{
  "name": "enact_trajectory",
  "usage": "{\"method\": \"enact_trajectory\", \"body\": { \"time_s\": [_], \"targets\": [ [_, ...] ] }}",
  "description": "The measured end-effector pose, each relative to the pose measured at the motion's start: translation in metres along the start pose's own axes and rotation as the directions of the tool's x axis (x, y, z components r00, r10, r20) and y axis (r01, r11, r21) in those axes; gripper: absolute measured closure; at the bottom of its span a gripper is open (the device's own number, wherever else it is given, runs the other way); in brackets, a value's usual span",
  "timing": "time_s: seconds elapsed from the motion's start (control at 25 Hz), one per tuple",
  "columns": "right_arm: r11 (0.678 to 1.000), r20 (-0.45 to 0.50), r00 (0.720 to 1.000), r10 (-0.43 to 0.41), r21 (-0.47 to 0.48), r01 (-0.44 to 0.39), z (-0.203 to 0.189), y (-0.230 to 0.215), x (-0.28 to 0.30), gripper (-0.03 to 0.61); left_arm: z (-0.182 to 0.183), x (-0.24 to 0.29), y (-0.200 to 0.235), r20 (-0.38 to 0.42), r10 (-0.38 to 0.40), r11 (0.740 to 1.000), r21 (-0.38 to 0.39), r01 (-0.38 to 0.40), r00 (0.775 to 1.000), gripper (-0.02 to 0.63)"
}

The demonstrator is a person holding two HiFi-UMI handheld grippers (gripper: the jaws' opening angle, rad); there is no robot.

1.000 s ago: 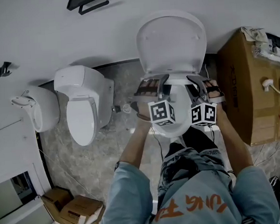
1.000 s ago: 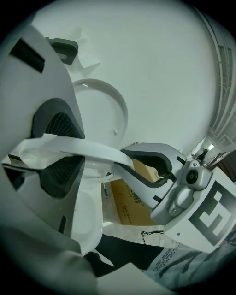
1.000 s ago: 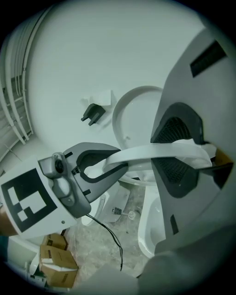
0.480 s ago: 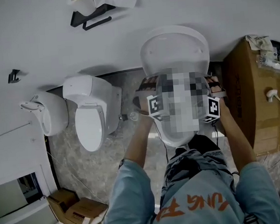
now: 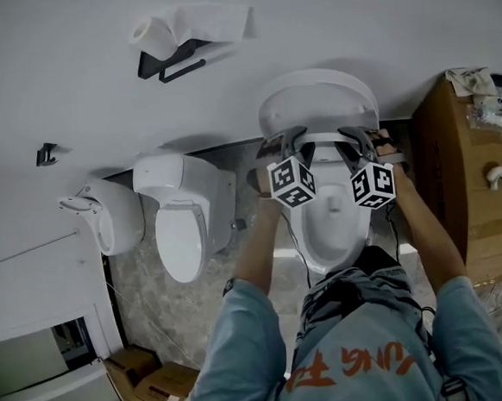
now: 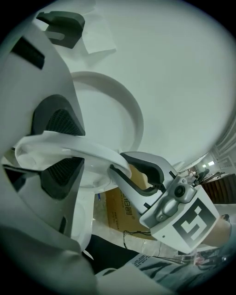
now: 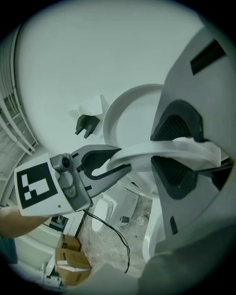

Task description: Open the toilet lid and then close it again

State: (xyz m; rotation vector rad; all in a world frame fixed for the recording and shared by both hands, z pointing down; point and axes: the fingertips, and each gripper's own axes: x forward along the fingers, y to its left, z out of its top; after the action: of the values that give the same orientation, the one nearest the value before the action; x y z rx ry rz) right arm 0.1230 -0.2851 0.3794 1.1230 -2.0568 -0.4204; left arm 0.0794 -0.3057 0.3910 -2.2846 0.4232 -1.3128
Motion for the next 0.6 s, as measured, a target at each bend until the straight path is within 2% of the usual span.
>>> {"method": "enact_trajectory", "body": {
  "time_s": [0.48, 0.6],
  "targets": [
    [0.998, 0.014, 1.000, 0.019, 0.064, -0.020, -0.015, -0.037, 0.036, 0.445, 0.002, 0.036, 0.040, 0.015, -0.037, 0.998, -0.050, 0.038, 0.999, 0.453],
    [0.996, 0.037, 0.999, 0.021, 0.083, -0.024, -0.017, -0.040, 0.038, 0.445, 0.003, 0.040, 0.043, 0.041, -0.044, 0.997, -0.055, 0.046, 0.998, 0.451]
  ]
}}
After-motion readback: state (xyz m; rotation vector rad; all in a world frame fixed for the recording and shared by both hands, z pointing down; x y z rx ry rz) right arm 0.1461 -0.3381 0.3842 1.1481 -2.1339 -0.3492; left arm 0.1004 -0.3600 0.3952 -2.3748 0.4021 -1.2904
